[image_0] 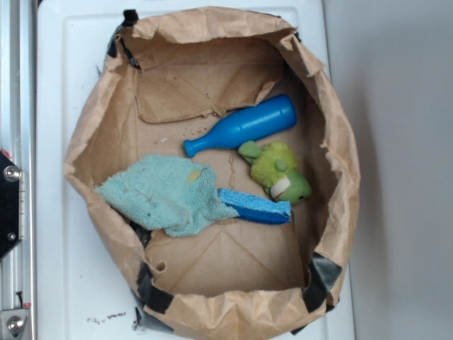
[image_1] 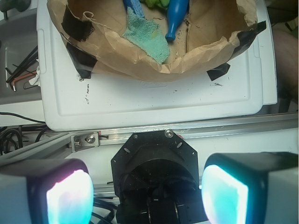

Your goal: Grab the blue bottle.

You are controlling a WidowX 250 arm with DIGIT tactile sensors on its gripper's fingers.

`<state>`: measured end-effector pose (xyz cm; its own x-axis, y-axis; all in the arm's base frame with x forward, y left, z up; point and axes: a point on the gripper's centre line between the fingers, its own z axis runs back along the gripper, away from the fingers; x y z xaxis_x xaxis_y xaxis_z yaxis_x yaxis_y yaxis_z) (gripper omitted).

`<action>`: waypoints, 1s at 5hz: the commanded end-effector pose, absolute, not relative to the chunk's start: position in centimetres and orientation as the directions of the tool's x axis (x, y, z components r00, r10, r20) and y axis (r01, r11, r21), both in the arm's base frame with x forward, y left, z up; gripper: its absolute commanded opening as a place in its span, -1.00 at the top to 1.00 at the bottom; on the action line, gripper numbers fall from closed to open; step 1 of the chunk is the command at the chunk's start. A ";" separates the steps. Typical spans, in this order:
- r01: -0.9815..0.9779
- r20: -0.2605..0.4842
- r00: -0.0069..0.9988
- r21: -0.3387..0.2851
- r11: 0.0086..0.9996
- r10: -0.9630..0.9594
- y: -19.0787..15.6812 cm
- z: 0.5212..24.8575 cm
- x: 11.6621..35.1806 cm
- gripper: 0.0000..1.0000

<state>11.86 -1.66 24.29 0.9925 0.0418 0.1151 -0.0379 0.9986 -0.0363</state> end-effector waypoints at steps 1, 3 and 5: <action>-0.038 0.115 0.992 -0.036 0.999 0.042 -1.7 24.3 11.9 -1.00; -0.077 0.143 0.986 -0.033 0.997 0.081 -2.3 23.7 13.5 -1.00; -0.183 0.166 0.969 -0.013 0.983 0.182 -2.6 21.1 23.4 -1.00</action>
<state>23.06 -3.03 19.61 0.9790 0.1662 0.1180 -0.1674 0.9859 0.0003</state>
